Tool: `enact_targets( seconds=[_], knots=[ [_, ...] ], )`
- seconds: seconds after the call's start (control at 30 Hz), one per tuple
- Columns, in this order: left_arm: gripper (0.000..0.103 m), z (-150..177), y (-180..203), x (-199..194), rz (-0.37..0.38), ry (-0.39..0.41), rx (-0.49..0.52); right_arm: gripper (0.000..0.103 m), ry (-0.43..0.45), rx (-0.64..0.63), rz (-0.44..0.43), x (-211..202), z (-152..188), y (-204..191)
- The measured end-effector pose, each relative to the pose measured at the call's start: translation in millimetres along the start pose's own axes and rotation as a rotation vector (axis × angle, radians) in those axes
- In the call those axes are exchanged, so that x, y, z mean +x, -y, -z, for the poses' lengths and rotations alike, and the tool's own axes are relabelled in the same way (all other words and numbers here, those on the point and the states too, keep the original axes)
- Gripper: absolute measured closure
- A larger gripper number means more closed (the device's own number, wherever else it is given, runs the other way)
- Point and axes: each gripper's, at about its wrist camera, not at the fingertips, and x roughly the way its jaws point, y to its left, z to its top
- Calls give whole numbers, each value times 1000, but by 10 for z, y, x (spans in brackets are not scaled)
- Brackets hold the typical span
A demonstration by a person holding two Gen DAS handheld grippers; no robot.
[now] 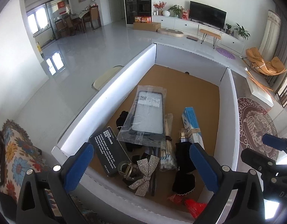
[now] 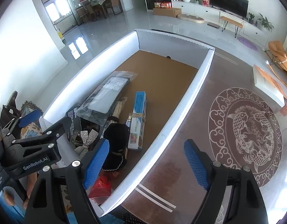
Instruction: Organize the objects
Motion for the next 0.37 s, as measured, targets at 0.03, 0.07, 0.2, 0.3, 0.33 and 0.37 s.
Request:
enact_targets(
  seconds=[0.03,0.07,0.2,0.3,0.33,0.37],
  knots=[
    [0,2,-9,0,0,-3,-5,20,-2,-5,3,18,1,-12],
    [0,2,-14,4,-2,-4,-7,20,-2,-9,4,20,0,-24],
    [0,21,-36,30,-14,-9,-23,20,0,-21,11,33,5,-48],
    [0,60,-51,-32,-47,35,-43,20,-4,-18,11,63,14,-49],
    [0,60,-47,-68,-54,51,-40,20,-7,-15,11,78,18,-47],
    [0,55,-50,-87,-58,59,-39,20,-9,-12,12,90,21,-46]
  ],
)
